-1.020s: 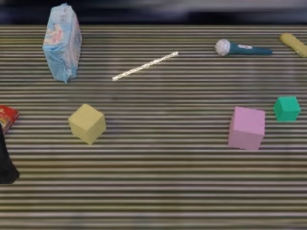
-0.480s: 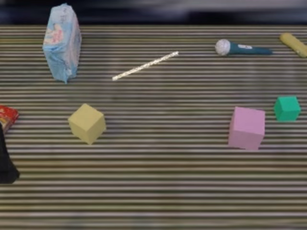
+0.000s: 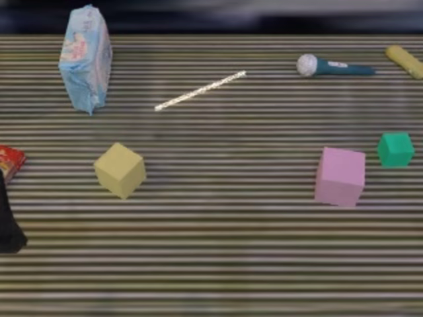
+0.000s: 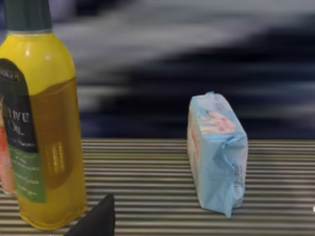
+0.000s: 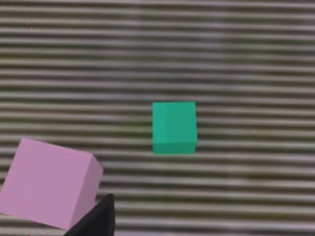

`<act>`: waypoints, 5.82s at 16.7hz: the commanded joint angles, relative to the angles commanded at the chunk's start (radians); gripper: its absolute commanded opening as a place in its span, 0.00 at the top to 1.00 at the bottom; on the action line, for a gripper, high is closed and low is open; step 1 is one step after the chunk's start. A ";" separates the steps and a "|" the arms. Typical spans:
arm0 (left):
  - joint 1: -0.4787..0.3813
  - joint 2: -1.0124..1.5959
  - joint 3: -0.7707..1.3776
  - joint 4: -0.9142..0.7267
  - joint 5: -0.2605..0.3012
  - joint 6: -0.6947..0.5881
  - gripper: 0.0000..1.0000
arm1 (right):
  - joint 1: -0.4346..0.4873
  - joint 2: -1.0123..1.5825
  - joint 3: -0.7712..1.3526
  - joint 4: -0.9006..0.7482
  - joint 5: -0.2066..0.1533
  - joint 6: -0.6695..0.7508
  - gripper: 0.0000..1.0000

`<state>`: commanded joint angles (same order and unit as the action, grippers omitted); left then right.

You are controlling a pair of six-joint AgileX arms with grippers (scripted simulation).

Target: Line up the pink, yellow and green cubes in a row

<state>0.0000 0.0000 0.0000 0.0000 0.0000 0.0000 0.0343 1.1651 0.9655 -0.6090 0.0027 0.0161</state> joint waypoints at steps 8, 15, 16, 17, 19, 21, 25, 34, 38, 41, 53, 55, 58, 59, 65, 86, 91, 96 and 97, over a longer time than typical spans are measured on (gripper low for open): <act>0.000 0.000 0.000 0.000 0.000 0.000 0.00 | 0.023 0.793 0.621 -0.412 0.003 0.010 0.00; 0.000 0.000 0.000 0.000 0.000 0.000 0.00 | 0.033 1.117 0.928 -0.569 0.001 0.016 0.00; 0.000 0.000 0.000 0.000 0.000 0.000 0.00 | 0.033 1.126 0.937 -0.573 0.001 0.016 0.00; 0.000 0.000 0.000 0.000 0.000 0.000 0.00 | 0.033 1.126 0.937 -0.573 0.001 0.016 0.00; 0.000 0.000 0.000 0.000 0.000 0.000 0.00 | 0.033 1.126 0.937 -0.573 0.001 0.016 0.00; 0.000 0.000 0.000 0.000 0.000 0.000 0.00 | 0.027 1.124 0.934 -0.571 0.001 0.016 0.00; 0.000 0.000 0.000 0.000 0.000 0.000 0.00 | 0.031 1.152 0.885 -0.497 0.002 0.014 0.00; 0.000 0.000 0.000 0.000 0.000 0.000 0.00 | 0.034 1.237 0.760 -0.286 0.003 0.018 0.00; 0.000 0.000 0.000 0.000 0.000 0.000 0.00 | 0.034 1.237 0.760 -0.286 0.003 0.018 0.23; 0.000 0.000 0.000 0.000 0.000 0.000 0.00 | 0.034 1.237 0.760 -0.286 0.003 0.018 0.45; 0.000 0.000 0.000 0.000 0.000 0.000 0.00 | 0.034 1.237 0.760 -0.286 0.003 0.018 1.00; 0.000 0.000 0.000 0.000 0.000 0.000 0.00 | 0.034 1.237 0.760 -0.286 0.003 0.018 1.00; 0.000 0.000 0.000 0.000 0.000 0.000 0.00 | 0.032 1.204 0.773 -0.299 0.003 0.018 1.00; 0.000 0.000 0.000 0.000 0.000 0.000 0.00 | 0.033 1.200 0.784 -0.313 0.003 0.018 1.00; 0.000 0.000 0.000 0.000 0.000 0.000 0.00 | 0.039 1.132 0.902 -0.508 0.002 0.018 1.00; 0.000 0.000 0.000 0.000 0.000 0.000 0.00 | 0.562 0.859 0.576 -0.457 0.014 0.585 1.00; 0.000 0.000 0.000 0.000 0.000 0.000 0.00 | 0.560 0.869 0.567 -0.441 0.012 0.585 1.00; 0.000 0.000 0.000 0.000 0.000 0.000 0.00 | 0.563 0.927 0.463 -0.269 0.013 0.590 1.00; 0.000 0.000 0.000 0.000 0.000 0.000 0.00 | 0.564 0.939 0.445 -0.239 0.014 0.591 1.00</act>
<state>0.0000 0.0000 0.0000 0.0000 0.0000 0.0000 0.5987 2.1042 1.4101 -0.8482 0.0168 0.6066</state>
